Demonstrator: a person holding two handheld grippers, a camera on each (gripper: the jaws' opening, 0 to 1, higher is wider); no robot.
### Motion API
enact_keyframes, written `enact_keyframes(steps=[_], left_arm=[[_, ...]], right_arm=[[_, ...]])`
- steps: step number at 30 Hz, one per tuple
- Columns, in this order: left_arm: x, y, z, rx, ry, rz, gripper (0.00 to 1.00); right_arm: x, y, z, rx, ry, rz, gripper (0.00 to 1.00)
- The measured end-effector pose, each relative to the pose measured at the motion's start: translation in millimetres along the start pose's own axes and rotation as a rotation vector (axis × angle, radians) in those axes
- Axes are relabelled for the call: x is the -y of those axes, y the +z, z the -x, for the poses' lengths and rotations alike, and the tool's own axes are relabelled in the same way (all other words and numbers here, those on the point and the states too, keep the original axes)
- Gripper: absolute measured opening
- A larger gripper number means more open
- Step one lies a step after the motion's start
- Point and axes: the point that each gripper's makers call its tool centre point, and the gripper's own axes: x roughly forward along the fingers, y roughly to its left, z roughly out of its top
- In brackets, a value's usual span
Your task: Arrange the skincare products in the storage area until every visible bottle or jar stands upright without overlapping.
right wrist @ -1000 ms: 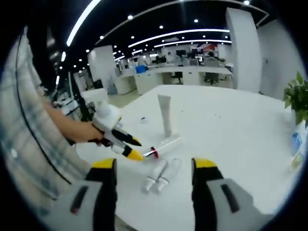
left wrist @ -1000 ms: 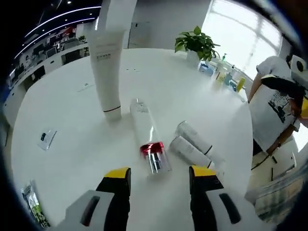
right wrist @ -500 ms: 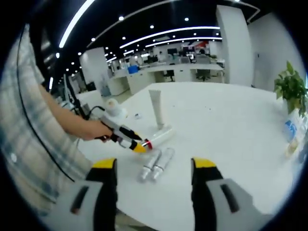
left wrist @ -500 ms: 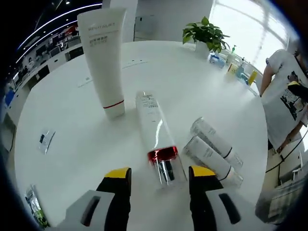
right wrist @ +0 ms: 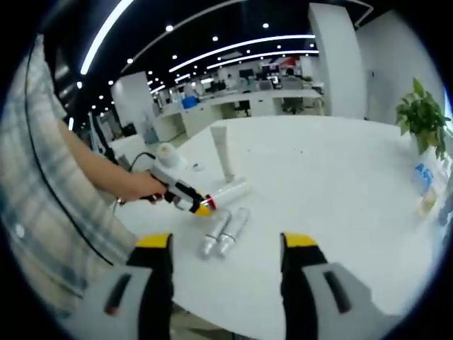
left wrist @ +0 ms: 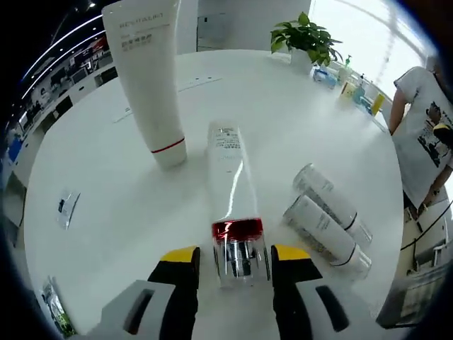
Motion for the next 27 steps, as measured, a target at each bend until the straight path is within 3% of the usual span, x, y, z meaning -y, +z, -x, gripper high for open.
enact_keyframes(steps=[6, 9, 10, 12, 17, 19, 27], left_arm=[[-2.7, 3.4, -4, 0.000, 0.045, 0.009, 0.35], [-6.8, 2.6, -5, 0.008, 0.055, -0.043, 0.30], [-6.1, 2.4, -4, 0.009, 0.054, -0.018, 0.29], [-3.1, 1.7, -2, 0.003, 0.016, 0.048, 0.29], [-2.9, -4.4, 1, -0.033, 0.008, 0.044, 0.27], [2.2, -7.0, 2, -0.044, -0.032, 0.110, 0.27], [-0.1, -1.3, 24, -0.006, -0.086, 0.068, 0.26]], right_arm=[[3, -1.8, 2, -0.002, 0.004, -0.013, 0.57], [4, -4.0, 1, -0.013, 0.010, -0.009, 0.57], [4, -4.5, 0, -0.015, 0.013, -0.008, 0.56], [1, -6.6, -3, -0.022, 0.028, -0.013, 0.55], [-6, -7.5, -8, -0.036, 0.056, -0.002, 0.55], [-7, -5.5, -9, -0.035, 0.062, 0.008, 0.55], [-7, -0.6, -14, -0.032, 0.076, 0.006, 0.54]])
